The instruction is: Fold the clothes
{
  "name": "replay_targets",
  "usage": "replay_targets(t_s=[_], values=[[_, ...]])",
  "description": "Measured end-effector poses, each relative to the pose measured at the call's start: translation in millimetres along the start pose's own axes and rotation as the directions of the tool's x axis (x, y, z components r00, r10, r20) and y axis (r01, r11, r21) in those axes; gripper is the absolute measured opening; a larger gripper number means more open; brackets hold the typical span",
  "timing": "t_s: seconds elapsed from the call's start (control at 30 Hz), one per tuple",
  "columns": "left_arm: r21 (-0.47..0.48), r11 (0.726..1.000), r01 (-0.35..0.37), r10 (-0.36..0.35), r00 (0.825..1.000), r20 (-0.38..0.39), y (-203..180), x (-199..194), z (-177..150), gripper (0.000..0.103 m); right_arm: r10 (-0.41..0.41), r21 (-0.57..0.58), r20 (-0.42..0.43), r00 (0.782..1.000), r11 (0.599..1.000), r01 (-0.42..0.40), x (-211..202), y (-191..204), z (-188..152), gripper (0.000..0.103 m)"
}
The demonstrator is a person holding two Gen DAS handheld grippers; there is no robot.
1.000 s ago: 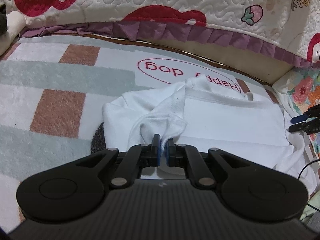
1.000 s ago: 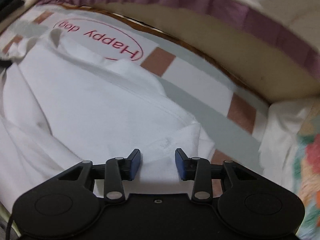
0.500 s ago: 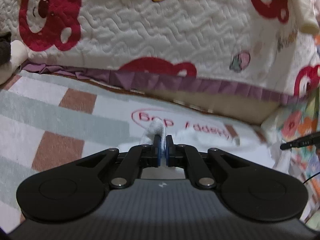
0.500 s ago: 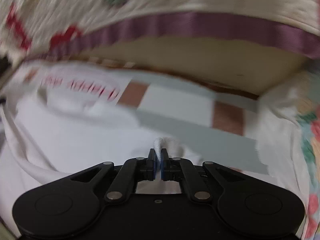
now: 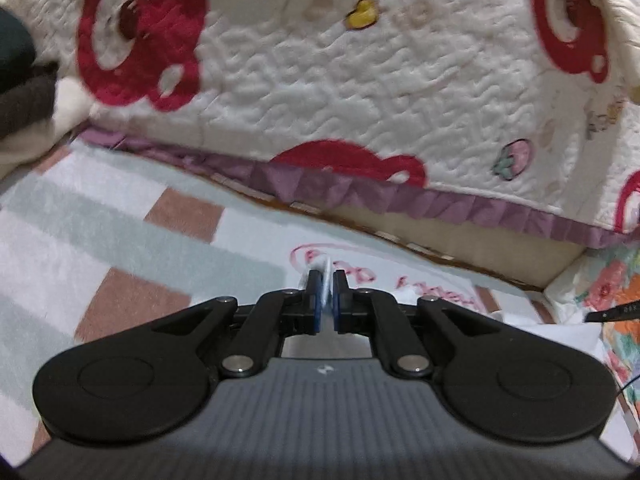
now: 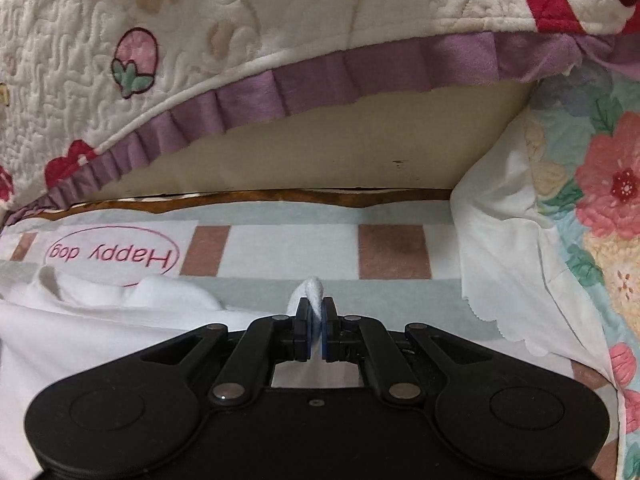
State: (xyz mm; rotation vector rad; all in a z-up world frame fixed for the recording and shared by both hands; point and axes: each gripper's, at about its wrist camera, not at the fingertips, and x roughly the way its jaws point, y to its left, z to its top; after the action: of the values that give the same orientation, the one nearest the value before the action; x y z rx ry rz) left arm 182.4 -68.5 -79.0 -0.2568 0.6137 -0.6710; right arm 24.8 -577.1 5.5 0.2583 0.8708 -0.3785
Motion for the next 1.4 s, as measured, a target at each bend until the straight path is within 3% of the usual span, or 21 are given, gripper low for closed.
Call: replay_targets(t_s=[0.03, 0.07, 0.13, 0.33, 0.53, 0.63, 0.73, 0.9, 0.97, 1.07, 1.13, 1.27, 1.4], values=[[-0.002, 1.000, -0.005, 0.005, 1.000, 0.004, 3, -1, 0, 0.015, -0.020, -0.004, -0.001, 1.000, 1.000, 0.020, 2, -1, -1, 0.004], [0.006, 1.000, 0.000, 0.000, 1.000, 0.001, 6, -2, 1, 0.031, -0.033, -0.010, -0.008, 0.999, 0.999, 0.033, 6, -2, -2, 0.004], [0.036, 0.999, 0.022, -0.022, 1.000, -0.015, 10, -2, 6, 0.052, -0.062, -0.021, -0.028, 0.998, 0.998, 0.061, 12, -3, -4, 0.006], [0.076, 0.996, 0.055, -0.045, 0.991, -0.123, 15, 16, 4, 0.053, -0.043, 0.058, -0.002, 0.999, 0.997, 0.043, 9, -27, -6, 0.014], [0.137, 0.988, 0.070, -0.039, 0.976, -0.214, 10, 44, -6, 0.053, 0.085, 0.099, -0.049, 0.995, 0.992, -0.080, 11, -36, -24, 0.023], [0.102, 0.994, 0.045, -0.023, 0.978, -0.207, 12, 47, -9, 0.053, 0.133, 0.117, -0.054, 0.990, 0.985, -0.126, 9, -36, -36, 0.026], [0.094, 0.996, -0.002, 0.016, 0.990, -0.142, 6, 37, -5, 0.054, 0.147, 0.100, -0.079, 0.986, 0.985, -0.139, 7, -33, -43, 0.029], [0.128, 0.992, 0.009, 0.017, 0.979, -0.204, 2, 45, -9, 0.055, 0.145, 0.035, -0.109, 0.983, 0.989, -0.142, 3, -29, -43, 0.031], [0.134, 0.991, 0.017, 0.012, 0.976, -0.215, 1, 47, -11, 0.062, 0.145, 0.030, -0.110, 0.983, 0.989, -0.143, 4, -30, -43, 0.033], [0.142, 0.988, 0.054, -0.023, 0.976, -0.214, -1, 47, -9, 0.059, 0.151, 0.022, -0.099, 0.984, 0.989, -0.149, 10, -31, -44, 0.035], [0.220, 0.975, 0.043, 0.003, 0.979, -0.205, -7, 47, -11, 0.009, 0.130, 0.027, -0.085, 0.988, 0.991, -0.128, 13, -31, -44, 0.042], [0.364, 0.927, 0.090, -0.047, 0.991, -0.126, -26, 25, -8, 0.008, 0.079, 0.048, -0.075, 0.994, 0.996, -0.075, 22, -31, -40, 0.045], [0.369, 0.918, 0.147, -0.120, 0.988, -0.093, -38, 12, 3, 0.007, 0.020, 0.017, -0.029, 0.999, 1.000, -0.019, 22, -28, -30, 0.045]])
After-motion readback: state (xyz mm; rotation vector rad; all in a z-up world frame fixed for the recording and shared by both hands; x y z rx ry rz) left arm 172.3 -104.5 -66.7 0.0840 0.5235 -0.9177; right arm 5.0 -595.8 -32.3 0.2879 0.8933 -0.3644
